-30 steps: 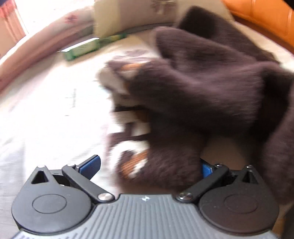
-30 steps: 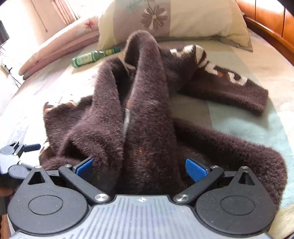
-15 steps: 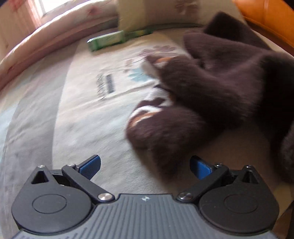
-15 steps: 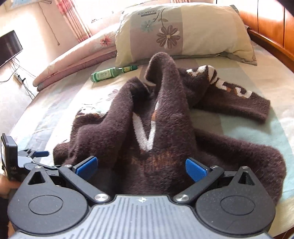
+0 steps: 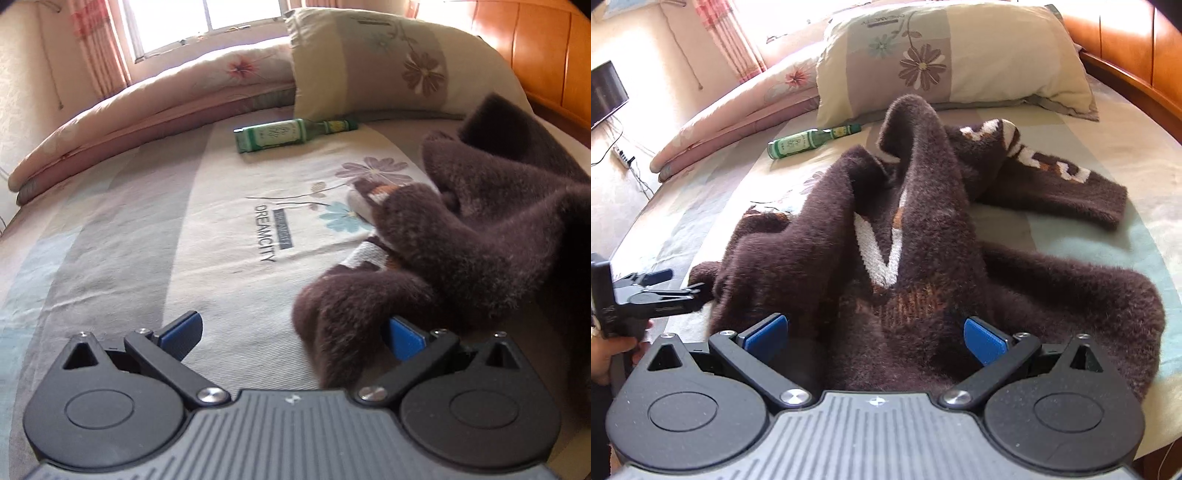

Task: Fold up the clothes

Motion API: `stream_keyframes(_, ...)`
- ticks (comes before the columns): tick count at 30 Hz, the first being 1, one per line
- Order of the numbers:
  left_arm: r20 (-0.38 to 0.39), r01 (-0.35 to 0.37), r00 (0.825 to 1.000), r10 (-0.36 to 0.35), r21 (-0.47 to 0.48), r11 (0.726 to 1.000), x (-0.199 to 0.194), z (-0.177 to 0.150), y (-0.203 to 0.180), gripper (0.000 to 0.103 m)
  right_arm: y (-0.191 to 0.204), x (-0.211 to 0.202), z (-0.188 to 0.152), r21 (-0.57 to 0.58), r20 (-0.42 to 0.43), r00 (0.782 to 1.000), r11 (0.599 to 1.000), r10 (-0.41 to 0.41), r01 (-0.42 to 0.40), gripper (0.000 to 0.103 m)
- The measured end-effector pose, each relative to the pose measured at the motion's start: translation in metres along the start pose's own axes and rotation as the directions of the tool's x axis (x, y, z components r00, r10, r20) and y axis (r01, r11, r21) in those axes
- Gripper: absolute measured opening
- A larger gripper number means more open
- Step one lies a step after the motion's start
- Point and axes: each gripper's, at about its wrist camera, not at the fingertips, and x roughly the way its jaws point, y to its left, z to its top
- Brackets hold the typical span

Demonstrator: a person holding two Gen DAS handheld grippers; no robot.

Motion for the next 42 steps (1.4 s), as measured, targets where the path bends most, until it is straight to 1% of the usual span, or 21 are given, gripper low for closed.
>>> stream_keyframes(1, 0.000, 0.004, 1.000, -0.004, -0.014, 1.000, -0.001, -0.002, 0.005, 0.102, 0.000, 0.001, -0.001, 0.003, -0.004, 1.000, 1.000, 0.002, -0.002, 0.103)
stream_keyframes(3, -0.020, 0.050, 0.999, -0.050, -0.029, 0.998, 0.002, -0.006, 0.005, 0.102, 0.001, 0.004, -0.002, 0.009, -0.012, 1.000, 1.000, 0.006, -0.006, 0.103)
stream_keyframes(5, -0.069, 0.102, 0.992, -0.102, -0.001, 0.995, 0.007, -0.009, -0.003, 0.102, 0.003, 0.007, -0.004, 0.014, -0.020, 1.000, 1.000, 0.011, -0.011, 0.103)
stream_keyframes(8, -0.131, 0.181, 0.976, -0.172, 0.066, 0.981, 0.014, -0.014, -0.017, 0.102, 0.007, 0.005, -0.005, 0.011, -0.015, 0.999, 1.000, 0.029, -0.029, 0.103)
stream_keyframes(11, -0.148, 0.103, 0.985, -0.085, 0.125, 0.987, 0.023, -0.017, -0.029, 0.102, 0.011, 0.005, -0.006, 0.005, -0.020, 0.999, 0.999, 0.036, -0.036, 0.103)
stream_keyframes(13, -0.142, 0.085, 0.987, -0.070, 0.100, 0.991, 0.033, -0.016, -0.030, 0.102, 0.016, 0.007, -0.006, -0.007, -0.028, 0.999, 0.999, 0.039, -0.039, 0.103)
stream_keyframes(17, -0.122, 0.081, 0.989, -0.081, -0.003, 0.997, 0.044, -0.014, -0.023, 0.102, 0.024, 0.008, -0.008, -0.019, -0.034, 0.998, 0.999, 0.043, -0.044, 0.103)
stream_keyframes(18, -0.104, 0.071, 0.992, -0.071, 0.000, 0.997, 0.042, -0.013, -0.022, 0.102, 0.025, 0.008, -0.008, -0.021, -0.035, 0.998, 0.999, 0.043, -0.044, 0.103)
stream_keyframes(19, -0.085, 0.043, 0.995, -0.043, 0.003, 0.999, 0.038, -0.013, -0.020, 0.102, 0.026, 0.007, -0.009, -0.022, -0.034, 0.999, 0.999, 0.041, -0.042, 0.103)
stream_keyframes(21, -0.058, 0.001, 0.998, -0.002, -0.022, 1.000, 0.032, -0.011, -0.004, 0.102, 0.025, 0.007, -0.009, -0.021, -0.035, 0.999, 0.999, 0.031, -0.032, 0.103)
stream_keyframes(24, -0.034, -0.054, 0.998, 0.050, -0.135, 0.989, 0.025, -0.006, 0.040, 0.102, 0.023, 0.007, -0.008, -0.018, -0.035, 0.999, 1.000, 0.012, -0.013, 0.103)
stream_keyframes(26, -0.049, -0.085, 0.996, 0.078, -0.184, 0.979, 0.022, -0.006, 0.066, 0.102, 0.022, 0.008, -0.008, -0.012, -0.037, 0.999, 1.000, 0.011, -0.011, 0.103)
stream_keyframes(29, -0.072, -0.090, 0.994, 0.078, -0.189, 0.978, 0.014, -0.013, 0.084, 0.102, 0.023, 0.010, -0.010, -0.012, -0.043, 0.999, 1.000, 0.016, -0.016, 0.103)
stream_keyframes(34, -0.137, 0.003, 0.990, -0.018, -0.105, 0.995, 0.004, -0.032, 0.060, 0.102, 0.028, 0.012, -0.013, -0.018, -0.051, 0.998, 1.000, 0.024, -0.025, 0.103)
stream_keyframes(36, -0.150, 0.049, 0.987, -0.059, -0.069, 0.996, -0.001, -0.037, 0.044, 0.102, 0.031, 0.011, -0.014, -0.024, -0.053, 0.998, 0.999, 0.026, -0.028, 0.103)
stream_keyframes(38, -0.163, 0.110, 0.979, -0.120, -0.067, 0.992, -0.009, -0.037, 0.030, 0.102, 0.033, 0.010, -0.015, -0.032, -0.053, 0.998, 0.999, 0.027, -0.029, 0.103)
stream_keyframes(40, -0.170, 0.221, 0.957, -0.237, -0.107, 0.969, -0.015, -0.037, 0.016, 0.102, 0.034, 0.008, -0.016, -0.035, -0.050, 0.998, 0.999, 0.028, -0.030, 0.103)
stream_keyframes(41, -0.169, 0.277, 0.939, -0.300, -0.145, 0.950, -0.018, -0.036, 0.012, 0.102, 0.035, 0.007, -0.017, -0.035, -0.048, 0.998, 0.999, 0.029, -0.031, 0.103)
stream_keyframes(42, -0.166, 0.331, 0.917, -0.364, -0.195, 0.923, -0.018, -0.037, 0.007, 0.102, 0.034, 0.007, -0.017, -0.032, -0.047, 0.998, 0.999, 0.032, -0.034, 0.103)
